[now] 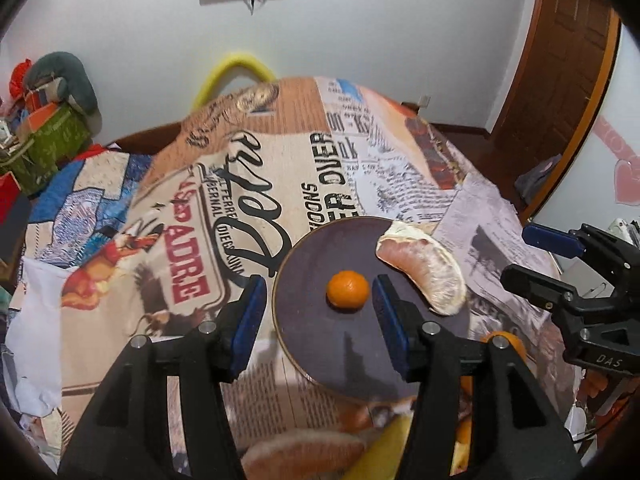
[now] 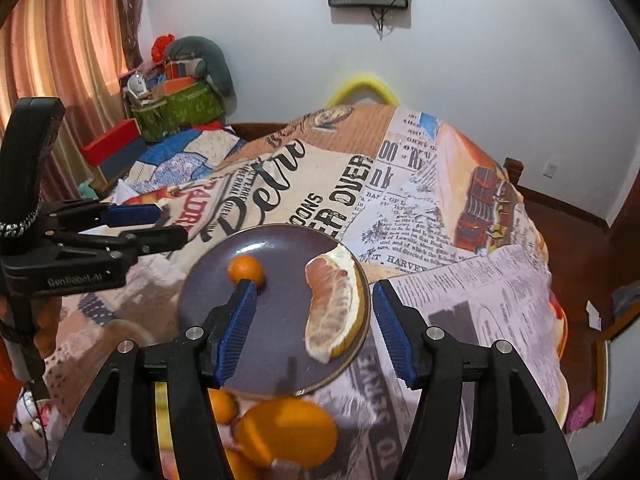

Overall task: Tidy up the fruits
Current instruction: 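Set the mandarin on the plate with the left tool while the right tool sets the pomelo segment beside it, then grasp the large orange with the right tool while the left tool grasps a yellow-green vegetable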

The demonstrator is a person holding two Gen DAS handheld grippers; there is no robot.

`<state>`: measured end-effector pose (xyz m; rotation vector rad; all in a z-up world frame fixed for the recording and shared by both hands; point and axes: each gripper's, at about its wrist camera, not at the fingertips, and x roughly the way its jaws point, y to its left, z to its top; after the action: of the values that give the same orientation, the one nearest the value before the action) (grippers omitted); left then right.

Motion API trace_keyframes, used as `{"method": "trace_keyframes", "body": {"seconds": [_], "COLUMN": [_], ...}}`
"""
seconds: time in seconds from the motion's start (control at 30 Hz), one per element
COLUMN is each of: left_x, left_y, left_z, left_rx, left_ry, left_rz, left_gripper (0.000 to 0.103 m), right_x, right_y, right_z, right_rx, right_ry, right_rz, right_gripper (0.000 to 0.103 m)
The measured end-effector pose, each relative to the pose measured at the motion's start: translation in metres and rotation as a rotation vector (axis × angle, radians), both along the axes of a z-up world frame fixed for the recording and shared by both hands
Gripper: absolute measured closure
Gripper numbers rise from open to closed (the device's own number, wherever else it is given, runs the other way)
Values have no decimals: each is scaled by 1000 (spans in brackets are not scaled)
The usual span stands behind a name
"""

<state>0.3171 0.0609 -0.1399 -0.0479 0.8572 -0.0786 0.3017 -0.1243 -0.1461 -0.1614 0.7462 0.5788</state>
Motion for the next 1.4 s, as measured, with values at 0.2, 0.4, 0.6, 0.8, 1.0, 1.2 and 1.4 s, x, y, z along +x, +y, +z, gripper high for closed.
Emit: {"method": "trace_keyframes", "body": {"seconds": [0.2,0.4,0.6,0.8,1.0,1.2,1.4], "left_x": [-45,-83,-116,-138,-146,-147,-149], "left_y": [-6,-11,-16,-22,-34,-42,-46], "left_z": [22,31,23,2,-24,-44,-55], "left_rx": [25,4,-18,-36,-60,-74,-82], "left_ry": [-60,-90,-95,-70,-8,41,77], "left_rz": [-10,-21,-17,-18,-64,-113,-158], "left_gripper": [48,48,48,48,48,59,74], "right_x": [-33,-65,-101,-121,-127,-128,-121], "right_y": [-11,-22,-26,-24,-22,-14,-8], "right_z": [12,15,3,-19,-47,-65,-72], "right_rx": [15,42,5,0,22,4,-14], "right_ry": [-40,-54,-68,-24,55,98,116], "right_rz": [-22,-46,-58,-47,-67,-49,-35], "right_gripper": [44,42,39,38,38,38,38]}}
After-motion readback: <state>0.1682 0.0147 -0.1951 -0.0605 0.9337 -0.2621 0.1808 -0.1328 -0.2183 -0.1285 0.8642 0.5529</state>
